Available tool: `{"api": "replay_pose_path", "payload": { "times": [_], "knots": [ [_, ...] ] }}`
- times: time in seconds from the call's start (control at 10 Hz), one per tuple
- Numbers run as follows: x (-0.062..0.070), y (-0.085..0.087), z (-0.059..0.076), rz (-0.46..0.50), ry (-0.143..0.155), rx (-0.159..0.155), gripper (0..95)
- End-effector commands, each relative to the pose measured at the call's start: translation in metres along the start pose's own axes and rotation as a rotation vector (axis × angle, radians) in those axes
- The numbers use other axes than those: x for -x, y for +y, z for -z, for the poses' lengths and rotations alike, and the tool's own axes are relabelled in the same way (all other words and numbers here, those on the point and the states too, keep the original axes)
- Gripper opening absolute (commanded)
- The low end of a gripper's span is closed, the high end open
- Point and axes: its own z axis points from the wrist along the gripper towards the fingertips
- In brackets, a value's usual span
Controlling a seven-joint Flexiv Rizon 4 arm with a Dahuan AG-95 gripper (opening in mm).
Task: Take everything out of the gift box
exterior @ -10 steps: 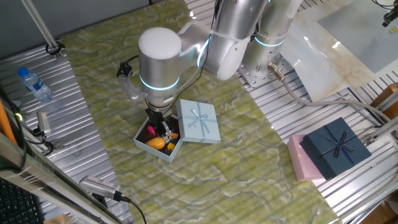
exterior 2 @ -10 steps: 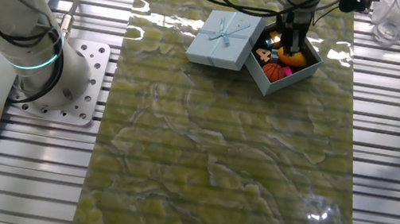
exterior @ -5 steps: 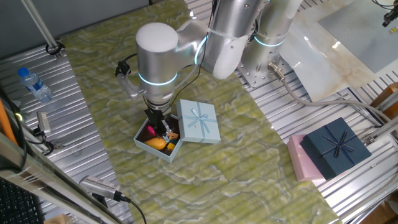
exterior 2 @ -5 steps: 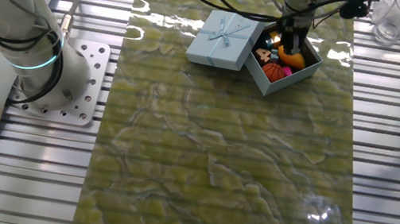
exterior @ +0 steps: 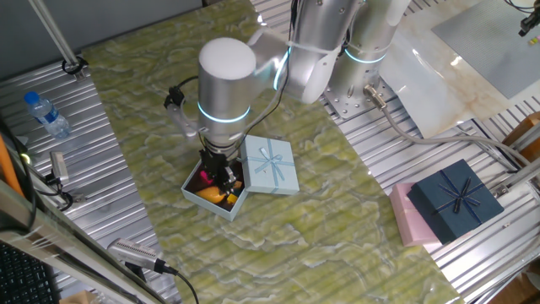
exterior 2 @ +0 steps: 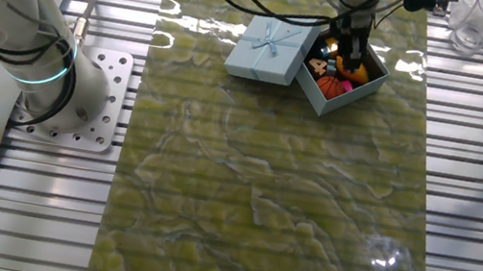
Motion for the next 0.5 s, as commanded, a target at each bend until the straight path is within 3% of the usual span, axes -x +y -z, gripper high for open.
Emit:
{"api": "replay_pose_path", "payload": {
  "times": [0.1,0.5],
  "knots": [
    [0.0041,-0.0018,-0.0064,-0.007,-0.006,0.007,95.0],
    [0.0074,-0.0033,-0.0118,-0.008,-0.018,0.004,95.0]
  ]
}}
